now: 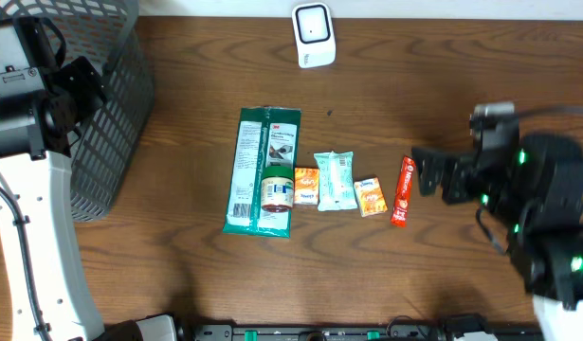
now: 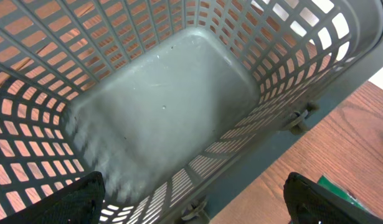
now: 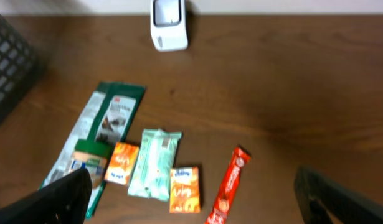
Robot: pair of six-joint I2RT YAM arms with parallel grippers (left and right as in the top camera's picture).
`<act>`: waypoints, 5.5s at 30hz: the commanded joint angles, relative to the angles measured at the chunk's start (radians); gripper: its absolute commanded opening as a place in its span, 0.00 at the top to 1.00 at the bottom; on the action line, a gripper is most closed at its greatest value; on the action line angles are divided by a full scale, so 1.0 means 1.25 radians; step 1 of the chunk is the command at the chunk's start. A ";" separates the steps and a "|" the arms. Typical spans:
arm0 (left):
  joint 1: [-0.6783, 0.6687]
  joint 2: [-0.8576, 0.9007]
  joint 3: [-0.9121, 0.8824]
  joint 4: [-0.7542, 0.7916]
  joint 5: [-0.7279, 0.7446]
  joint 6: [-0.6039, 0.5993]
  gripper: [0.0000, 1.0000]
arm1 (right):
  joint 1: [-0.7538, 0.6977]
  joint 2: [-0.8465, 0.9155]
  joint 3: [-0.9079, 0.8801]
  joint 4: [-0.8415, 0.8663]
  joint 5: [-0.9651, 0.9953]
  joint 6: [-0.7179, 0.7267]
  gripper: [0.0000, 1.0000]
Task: Scan the item barcode
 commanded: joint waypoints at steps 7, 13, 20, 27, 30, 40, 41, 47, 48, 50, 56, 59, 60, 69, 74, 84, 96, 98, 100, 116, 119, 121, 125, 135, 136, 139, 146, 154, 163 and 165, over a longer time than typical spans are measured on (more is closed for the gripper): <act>0.004 -0.001 0.005 -0.001 -0.010 0.008 0.08 | -0.005 0.196 0.253 -0.188 -0.114 -0.022 0.26; 0.005 -0.001 0.005 -0.001 -0.010 0.008 0.08 | -0.004 0.403 0.511 -0.407 -0.092 -0.023 0.30; 0.005 -0.001 0.005 -0.001 -0.010 0.008 0.08 | 0.014 0.548 0.584 -0.464 -0.090 -0.023 0.04; 0.005 -0.001 0.005 -0.001 -0.010 0.008 0.08 | 0.036 0.608 0.455 -0.433 -0.090 -0.023 0.21; 0.005 -0.001 0.005 -0.001 -0.010 0.008 0.08 | 0.056 0.617 0.335 -0.365 -0.090 -0.023 0.30; 0.005 -0.001 0.005 -0.001 -0.010 0.008 0.08 | 0.109 0.617 0.095 -0.178 -0.094 -0.020 0.54; 0.005 -0.001 0.005 -0.001 -0.010 0.008 0.08 | 0.121 0.617 0.079 -0.164 -0.088 -0.020 0.56; 0.005 -0.001 0.005 -0.001 -0.010 0.008 0.08 | 0.217 0.617 0.030 -0.112 0.084 0.070 0.60; 0.005 -0.001 0.005 -0.001 -0.010 0.008 0.08 | 0.233 0.617 0.021 -0.105 0.124 0.097 0.60; 0.005 -0.001 0.005 -0.001 -0.010 0.008 0.08 | 0.268 0.617 -0.001 -0.086 0.186 0.154 0.60; 0.005 -0.001 0.005 -0.001 -0.010 0.008 0.08 | 0.352 0.617 -0.079 0.011 0.273 0.197 0.64; 0.005 -0.001 0.005 -0.001 -0.010 0.008 0.08 | 0.378 0.617 -0.107 0.045 0.327 0.211 0.69; 0.005 -0.001 0.005 -0.001 -0.010 0.008 0.08 | 0.384 0.617 -0.115 0.054 0.350 0.217 0.69; 0.005 -0.001 0.005 -0.001 -0.010 0.008 0.08 | 0.396 0.617 -0.212 0.157 0.430 0.217 0.71; 0.005 -0.001 0.005 -0.001 -0.010 0.008 0.08 | 0.396 0.616 -0.214 0.158 0.455 0.214 0.79; 0.005 -0.001 0.005 -0.001 -0.010 0.008 0.08 | 0.397 0.616 -0.213 0.174 0.454 0.214 0.77; 0.004 -0.001 0.005 -0.001 -0.010 0.008 0.08 | 0.342 0.424 -0.110 0.057 0.172 0.117 0.99; 0.004 -0.001 0.005 -0.001 -0.010 0.008 0.08 | 0.303 0.379 -0.110 0.049 0.083 0.111 0.99; 0.004 -0.001 0.005 -0.001 -0.010 0.008 0.07 | 0.262 0.360 -0.111 0.030 0.011 0.112 0.99; 0.004 -0.001 0.005 -0.001 -0.010 0.008 0.08 | 0.057 0.438 -0.352 0.445 -0.616 0.063 0.98; 0.004 -0.001 0.005 -0.001 -0.010 0.008 0.08 | 0.056 0.468 -0.409 0.605 -0.632 0.128 0.96; 0.004 -0.001 0.005 -0.001 -0.010 0.008 0.08 | 0.056 0.486 -0.432 0.665 -0.621 0.151 0.95; 0.004 -0.001 0.005 -0.001 -0.010 0.008 0.08 | 0.056 0.514 -0.445 0.678 -0.582 0.154 0.92; 0.004 -0.001 0.005 0.000 -0.010 0.008 0.08 | 0.041 0.519 -0.446 0.643 -0.485 0.154 0.82; 0.004 -0.001 0.005 0.000 -0.010 0.008 0.07 | 0.037 0.519 -0.446 0.635 -0.472 0.154 0.81; 0.004 -0.001 0.005 -0.001 -0.010 0.008 0.08 | 0.023 0.519 -0.446 0.610 -0.447 0.154 0.73; 0.004 -0.001 0.005 0.000 -0.010 0.008 0.08 | -0.013 0.519 -0.444 0.577 -0.446 0.139 0.57; 0.004 -0.001 0.005 -0.001 -0.010 0.008 0.08 | -0.044 0.519 -0.398 0.482 -0.434 0.096 0.46; 0.004 -0.001 0.005 -0.001 -0.010 0.008 0.07 | -0.043 0.519 -0.311 0.371 -0.422 0.055 0.48; 0.004 -0.001 0.005 0.000 -0.010 0.008 0.08 | -0.044 0.519 -0.306 0.360 -0.421 0.055 0.48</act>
